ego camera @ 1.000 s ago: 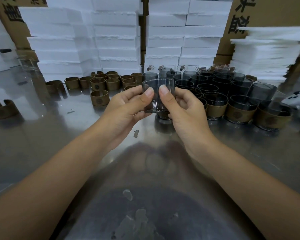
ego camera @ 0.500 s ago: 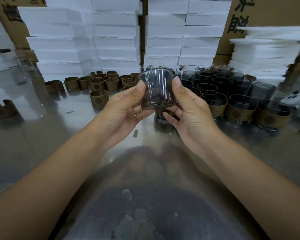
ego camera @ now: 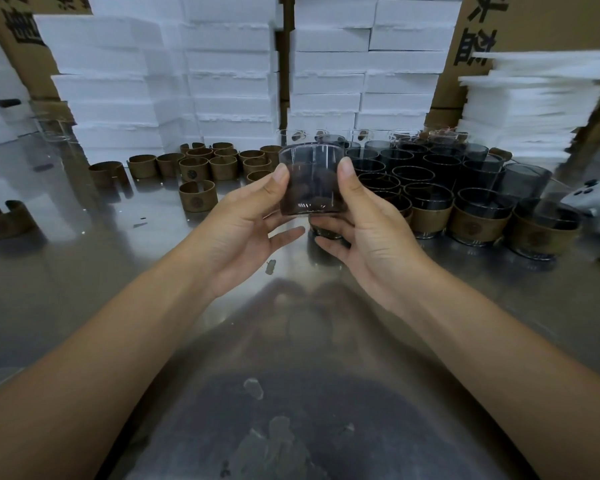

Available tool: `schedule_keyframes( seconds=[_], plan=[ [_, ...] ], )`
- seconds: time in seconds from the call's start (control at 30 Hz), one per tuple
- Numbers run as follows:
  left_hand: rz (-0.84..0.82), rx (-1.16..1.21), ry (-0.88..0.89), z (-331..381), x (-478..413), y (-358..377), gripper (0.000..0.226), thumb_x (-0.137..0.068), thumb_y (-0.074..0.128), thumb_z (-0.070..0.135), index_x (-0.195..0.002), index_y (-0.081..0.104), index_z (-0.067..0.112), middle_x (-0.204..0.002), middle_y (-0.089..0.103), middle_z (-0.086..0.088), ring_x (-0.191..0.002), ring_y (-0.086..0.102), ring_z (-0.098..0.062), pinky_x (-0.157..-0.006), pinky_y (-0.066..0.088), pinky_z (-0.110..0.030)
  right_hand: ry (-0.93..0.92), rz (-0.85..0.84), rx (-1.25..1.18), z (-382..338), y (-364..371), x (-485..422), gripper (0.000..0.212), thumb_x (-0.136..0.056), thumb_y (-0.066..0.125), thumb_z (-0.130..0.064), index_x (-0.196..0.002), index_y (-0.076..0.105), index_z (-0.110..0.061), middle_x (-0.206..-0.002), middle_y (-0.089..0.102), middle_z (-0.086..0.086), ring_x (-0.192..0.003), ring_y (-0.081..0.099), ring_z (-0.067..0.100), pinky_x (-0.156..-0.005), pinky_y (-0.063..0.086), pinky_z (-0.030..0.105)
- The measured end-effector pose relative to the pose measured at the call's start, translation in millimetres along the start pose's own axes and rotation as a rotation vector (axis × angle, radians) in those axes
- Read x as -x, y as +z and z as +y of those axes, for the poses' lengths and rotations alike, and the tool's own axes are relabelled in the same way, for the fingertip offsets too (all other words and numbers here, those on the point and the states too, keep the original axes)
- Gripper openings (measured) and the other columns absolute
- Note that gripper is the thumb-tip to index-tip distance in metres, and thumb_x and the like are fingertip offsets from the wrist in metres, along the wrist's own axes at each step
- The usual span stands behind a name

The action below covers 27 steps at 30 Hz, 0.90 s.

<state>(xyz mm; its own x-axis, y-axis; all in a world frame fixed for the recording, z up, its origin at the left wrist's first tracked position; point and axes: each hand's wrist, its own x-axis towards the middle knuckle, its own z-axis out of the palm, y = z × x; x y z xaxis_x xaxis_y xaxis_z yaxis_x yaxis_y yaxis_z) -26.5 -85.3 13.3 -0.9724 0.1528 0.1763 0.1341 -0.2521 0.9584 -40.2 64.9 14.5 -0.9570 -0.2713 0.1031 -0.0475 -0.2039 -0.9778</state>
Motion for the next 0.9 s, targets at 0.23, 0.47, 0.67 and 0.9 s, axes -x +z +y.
schedule_keyframes(
  seconds=[0.23, 0.47, 0.67, 0.9],
  plan=[
    [0.09, -0.008, -0.085, -0.4, -2.3, 1.3, 0.025, -0.081, 0.056, 0.04, -0.09, 0.073, 0.023, -0.094, 0.072, 0.001, -0.084, 0.066, -0.009, -0.088, 0.051, -0.028, 0.045, 0.063, -0.058, -0.9, 2.4, 1.2, 0.06, -0.063, 0.067, -0.054, -0.111, 0.065, -0.018, -0.098, 0.073, -0.002, -0.088, 0.067, 0.01, -0.084, 0.051, 0.028],
    [0.036, -0.019, -0.067, -2.1, -0.9, 3.6, 0.043, -0.07, 0.066, 0.04, -0.104, 0.069, 0.014, -0.097, 0.072, -0.002, -0.091, 0.068, -0.014, -0.082, 0.056, -0.028, 0.044, -0.034, -0.029, 1.6, -2.0, 0.4, 0.05, -0.055, 0.067, -0.055, -0.092, 0.072, -0.022, -0.085, 0.074, -0.007, -0.075, 0.066, 0.002, -0.088, 0.049, 0.028],
    [0.037, 0.042, -0.056, -1.3, -0.1, 2.9, 0.05, -0.075, 0.064, 0.031, -0.115, 0.063, 0.001, -0.108, 0.07, -0.011, -0.093, 0.068, -0.017, -0.077, 0.056, -0.025, 0.095, -0.078, -0.073, 1.3, -8.5, -4.2, 0.04, -0.055, 0.069, -0.052, -0.086, 0.071, -0.026, -0.081, 0.072, -0.009, -0.071, 0.063, 0.003, -0.076, 0.045, 0.023],
    [-0.006, 0.025, -0.031, -2.3, -0.6, 2.6, 0.039, -0.075, 0.061, 0.036, -0.105, 0.071, 0.014, -0.107, 0.072, -0.006, -0.098, 0.068, -0.018, -0.088, 0.055, -0.03, 0.126, -0.103, -0.191, -0.9, -9.3, -6.0, 0.053, -0.052, 0.071, -0.051, -0.098, 0.066, -0.025, -0.093, 0.067, -0.003, -0.079, 0.059, 0.009, -0.072, 0.045, 0.022]
  ],
)
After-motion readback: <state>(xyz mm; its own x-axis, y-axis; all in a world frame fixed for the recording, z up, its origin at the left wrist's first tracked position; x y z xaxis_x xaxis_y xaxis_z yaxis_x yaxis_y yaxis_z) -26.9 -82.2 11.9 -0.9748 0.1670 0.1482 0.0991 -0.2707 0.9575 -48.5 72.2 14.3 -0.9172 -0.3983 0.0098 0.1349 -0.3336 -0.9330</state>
